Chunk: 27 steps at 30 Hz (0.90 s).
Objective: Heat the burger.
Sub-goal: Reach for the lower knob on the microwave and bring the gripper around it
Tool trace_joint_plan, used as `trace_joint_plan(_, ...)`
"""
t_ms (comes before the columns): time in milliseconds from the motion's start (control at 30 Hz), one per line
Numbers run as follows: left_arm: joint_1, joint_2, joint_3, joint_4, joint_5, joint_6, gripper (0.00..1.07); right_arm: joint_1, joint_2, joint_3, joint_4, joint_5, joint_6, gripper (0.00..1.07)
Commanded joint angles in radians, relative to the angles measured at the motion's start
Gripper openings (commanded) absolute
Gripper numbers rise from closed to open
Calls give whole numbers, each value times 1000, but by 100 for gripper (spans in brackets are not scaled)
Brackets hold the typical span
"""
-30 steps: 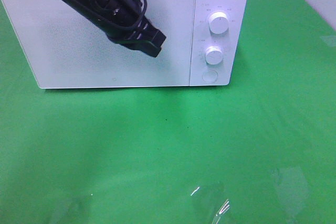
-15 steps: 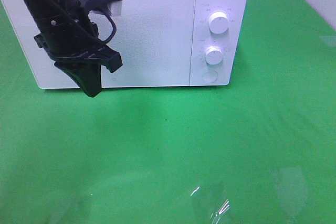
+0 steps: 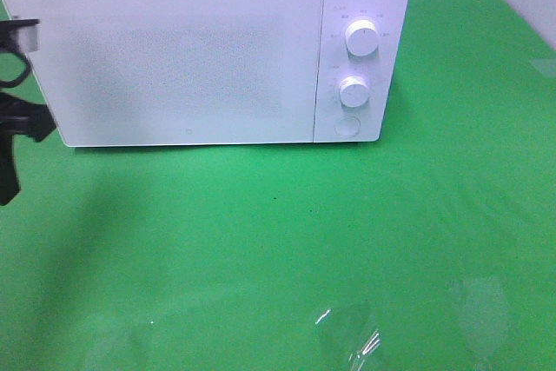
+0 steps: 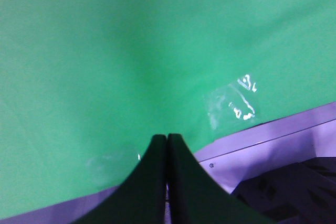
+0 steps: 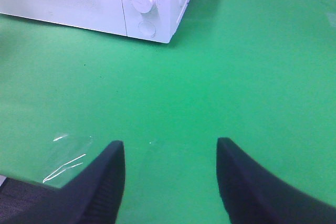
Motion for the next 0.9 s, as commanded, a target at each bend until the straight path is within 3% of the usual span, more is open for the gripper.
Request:
trace_joint_plan(33,80,-162,150,-3,67,-13,0,-2,-24,2,0,-14,11,51)
trace_joint_plan(333,118,-522,365,5,46,-19,0,-2,-24,2,0,-14,11,51)
trace_joint_plan(400,118,-727,441,6,41,-18,0,-2,-24,2,0,-14,11,51)
trace_joint_plan(500,118,-770,458,6,39,-18,0,-2,-24,2,0,-14,11,51)
trace_joint_plan(600,118,-982,504,7,27,-13,0,-2,-24,2,0,-14,11,51)
trace_joint_plan(700,118,-1073,521,7,12,-13,0,-2,-24,2,0,-14,11,51)
trace_joint_plan(767,118,-1246,560,7,-23,-3,0,-2,-24,2,0,-14,11,51)
trace_joint_plan(867,118,-1300,573,7,-34,0,0,-2,-24,2,0,-14,11,51)
trace_joint_plan(900,118,-1385,591,9,-50,12,0,-2,-24,2,0,-14,11,51)
